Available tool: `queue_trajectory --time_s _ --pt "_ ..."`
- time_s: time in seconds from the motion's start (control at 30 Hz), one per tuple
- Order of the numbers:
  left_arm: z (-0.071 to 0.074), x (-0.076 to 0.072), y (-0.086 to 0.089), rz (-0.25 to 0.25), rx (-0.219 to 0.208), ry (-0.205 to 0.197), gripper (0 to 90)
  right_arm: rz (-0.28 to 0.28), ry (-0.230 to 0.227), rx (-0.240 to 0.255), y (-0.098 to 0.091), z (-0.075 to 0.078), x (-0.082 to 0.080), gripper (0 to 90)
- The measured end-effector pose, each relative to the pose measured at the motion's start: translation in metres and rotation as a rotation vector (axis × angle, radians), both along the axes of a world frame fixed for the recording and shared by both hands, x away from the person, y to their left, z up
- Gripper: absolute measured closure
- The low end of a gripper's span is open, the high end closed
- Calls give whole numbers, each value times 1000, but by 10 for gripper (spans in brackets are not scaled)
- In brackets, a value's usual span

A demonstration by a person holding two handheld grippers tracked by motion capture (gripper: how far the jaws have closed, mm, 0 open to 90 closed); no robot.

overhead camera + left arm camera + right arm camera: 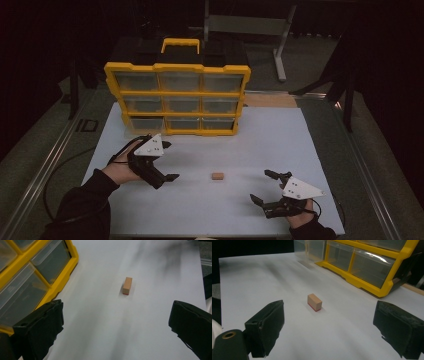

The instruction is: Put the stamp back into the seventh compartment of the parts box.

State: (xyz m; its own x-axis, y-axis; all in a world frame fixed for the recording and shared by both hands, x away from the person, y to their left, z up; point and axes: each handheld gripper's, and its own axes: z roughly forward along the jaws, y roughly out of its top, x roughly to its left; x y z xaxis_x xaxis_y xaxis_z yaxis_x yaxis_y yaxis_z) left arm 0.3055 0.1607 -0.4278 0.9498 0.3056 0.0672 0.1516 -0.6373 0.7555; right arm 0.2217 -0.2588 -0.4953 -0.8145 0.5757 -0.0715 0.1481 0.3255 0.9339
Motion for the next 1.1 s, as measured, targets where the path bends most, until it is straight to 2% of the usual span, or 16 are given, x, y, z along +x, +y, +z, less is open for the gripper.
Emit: queue_trajectory --time_s 0.27,0.43,0.77,1.1 --pt "1 6 -18 -32 1 -1 0 0 1 0 0 0 0 100" --pt "0 9 -28 -46 -22 11 0 0 2 1 -1 0 0 101" --pt "-6 12 -45 -83 9 19 0 1 2 3 0 0 0 101" --pt "-15 17 -62 -111 14 32 0 3 3 2 0 0 0 101"
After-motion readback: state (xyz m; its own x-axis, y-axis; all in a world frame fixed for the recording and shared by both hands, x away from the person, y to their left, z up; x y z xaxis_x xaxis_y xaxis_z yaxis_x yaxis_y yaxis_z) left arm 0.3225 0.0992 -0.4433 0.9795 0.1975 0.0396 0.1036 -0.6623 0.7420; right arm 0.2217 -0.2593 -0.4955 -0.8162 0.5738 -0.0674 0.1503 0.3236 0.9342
